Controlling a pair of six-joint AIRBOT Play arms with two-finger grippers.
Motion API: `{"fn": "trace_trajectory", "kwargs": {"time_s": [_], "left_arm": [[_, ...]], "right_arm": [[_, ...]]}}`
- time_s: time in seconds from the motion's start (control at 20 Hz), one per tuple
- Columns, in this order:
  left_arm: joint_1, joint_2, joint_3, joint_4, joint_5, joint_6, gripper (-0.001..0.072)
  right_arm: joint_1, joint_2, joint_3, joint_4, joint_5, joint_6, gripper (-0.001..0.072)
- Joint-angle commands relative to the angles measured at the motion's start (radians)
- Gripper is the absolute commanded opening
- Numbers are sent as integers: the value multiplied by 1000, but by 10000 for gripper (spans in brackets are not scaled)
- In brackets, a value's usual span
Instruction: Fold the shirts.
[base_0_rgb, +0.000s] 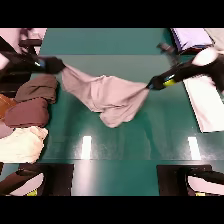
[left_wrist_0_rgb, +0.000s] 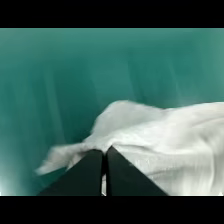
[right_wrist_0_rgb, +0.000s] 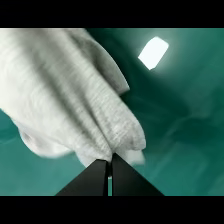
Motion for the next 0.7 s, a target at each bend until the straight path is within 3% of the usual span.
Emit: {"fn": "trace_trajectory", "kwargs": {"time_s": [0.0,0.3,0.5,0.65], "left_arm": [[1,159,141,3,-53,6,22],[1,314,431,-32,-113,-2,21],[1,315,612,-32,-120,-2,21],[1,310,629,-17,-105,-1,22]], "right_arm": [[-77,160,171,-128,111,19,12],[-154,337,418,-197,154,80,11],[-169,348,571,-249,235,121,12],[-169,321,608,-248,256,138,12]]}}
